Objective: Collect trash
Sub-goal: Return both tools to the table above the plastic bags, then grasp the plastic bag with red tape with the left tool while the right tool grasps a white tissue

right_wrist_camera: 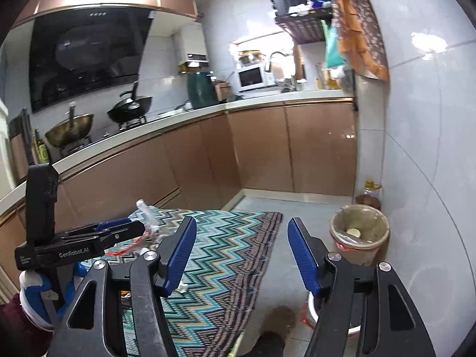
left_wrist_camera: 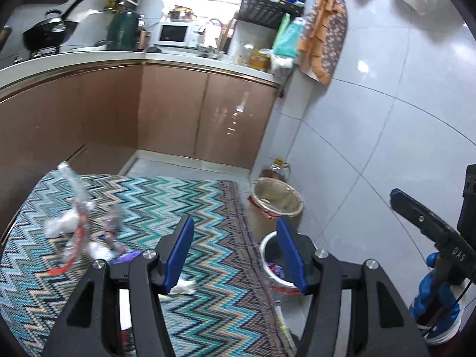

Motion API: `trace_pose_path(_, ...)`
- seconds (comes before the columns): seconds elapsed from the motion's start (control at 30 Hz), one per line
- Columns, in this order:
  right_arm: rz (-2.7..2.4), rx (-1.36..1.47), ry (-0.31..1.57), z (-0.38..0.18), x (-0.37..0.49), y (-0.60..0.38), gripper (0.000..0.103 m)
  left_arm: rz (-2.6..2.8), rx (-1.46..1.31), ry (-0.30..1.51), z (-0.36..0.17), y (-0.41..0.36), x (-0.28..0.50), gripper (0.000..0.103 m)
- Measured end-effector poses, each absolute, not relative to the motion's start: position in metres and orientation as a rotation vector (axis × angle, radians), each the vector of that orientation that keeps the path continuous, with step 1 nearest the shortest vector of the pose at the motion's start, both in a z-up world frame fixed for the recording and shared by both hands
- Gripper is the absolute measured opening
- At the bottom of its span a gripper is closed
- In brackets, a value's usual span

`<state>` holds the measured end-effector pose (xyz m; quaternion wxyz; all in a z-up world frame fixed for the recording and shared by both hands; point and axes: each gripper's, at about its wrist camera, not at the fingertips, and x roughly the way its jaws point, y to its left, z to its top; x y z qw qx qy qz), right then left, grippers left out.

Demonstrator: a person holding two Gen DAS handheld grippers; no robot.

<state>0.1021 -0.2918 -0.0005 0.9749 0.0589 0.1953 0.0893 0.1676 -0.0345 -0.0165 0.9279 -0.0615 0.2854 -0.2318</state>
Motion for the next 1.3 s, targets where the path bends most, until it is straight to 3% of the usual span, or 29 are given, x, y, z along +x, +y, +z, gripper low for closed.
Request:
trace_pose_path(0.6,0.362,0.068,0.552,-0.052,0.154,-0.226,0.064,-0.265,-0.110,0.635,-0.063,0.111,0.193,0.056)
trace_pose_path(1.3,0.634,-0.076,0.879,-0.176,0.257,-0.139,0.065,-0.209,-0.017,0.983,-0.158,0.101,0.350,0.055)
